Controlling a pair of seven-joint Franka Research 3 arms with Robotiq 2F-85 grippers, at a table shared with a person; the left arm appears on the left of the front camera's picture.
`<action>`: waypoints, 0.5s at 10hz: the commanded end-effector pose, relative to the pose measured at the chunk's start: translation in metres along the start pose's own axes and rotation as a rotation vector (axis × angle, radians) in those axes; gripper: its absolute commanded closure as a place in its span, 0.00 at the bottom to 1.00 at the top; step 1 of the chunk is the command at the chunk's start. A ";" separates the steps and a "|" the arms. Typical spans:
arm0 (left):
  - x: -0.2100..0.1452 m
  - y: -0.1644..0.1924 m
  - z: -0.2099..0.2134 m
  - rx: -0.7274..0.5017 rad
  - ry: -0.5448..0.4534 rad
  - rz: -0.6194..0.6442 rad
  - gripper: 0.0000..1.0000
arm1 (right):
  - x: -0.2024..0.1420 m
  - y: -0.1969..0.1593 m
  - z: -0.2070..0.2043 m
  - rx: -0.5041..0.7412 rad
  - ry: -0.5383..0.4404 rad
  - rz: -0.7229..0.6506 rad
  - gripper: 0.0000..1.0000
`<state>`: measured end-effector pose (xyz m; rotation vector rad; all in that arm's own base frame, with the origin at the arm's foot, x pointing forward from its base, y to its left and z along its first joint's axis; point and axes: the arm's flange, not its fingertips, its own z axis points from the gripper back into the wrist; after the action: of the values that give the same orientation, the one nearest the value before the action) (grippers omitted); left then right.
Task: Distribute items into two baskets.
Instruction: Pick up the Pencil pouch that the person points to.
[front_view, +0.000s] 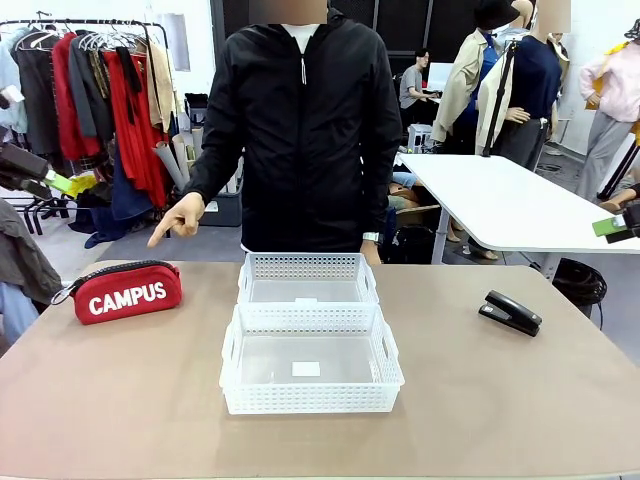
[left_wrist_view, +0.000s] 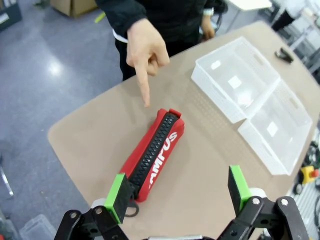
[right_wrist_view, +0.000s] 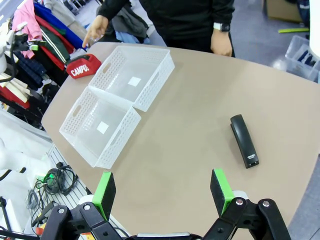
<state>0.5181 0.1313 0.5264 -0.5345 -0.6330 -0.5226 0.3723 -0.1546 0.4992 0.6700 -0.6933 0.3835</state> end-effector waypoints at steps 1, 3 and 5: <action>0.013 0.010 -0.011 -0.020 0.091 -0.099 0.00 | 0.001 -0.001 0.000 0.008 -0.013 0.008 0.00; 0.024 0.004 -0.035 -0.044 0.160 -0.198 0.00 | 0.001 -0.001 0.000 0.008 -0.013 0.008 0.00; 0.033 -0.004 -0.060 -0.040 0.241 -0.323 0.00 | 0.001 -0.001 0.000 0.008 -0.013 0.008 0.00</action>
<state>0.5576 0.0842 0.5089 -0.4432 -0.4943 -0.8055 0.3723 -0.1546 0.4993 0.6689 -0.6926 0.3834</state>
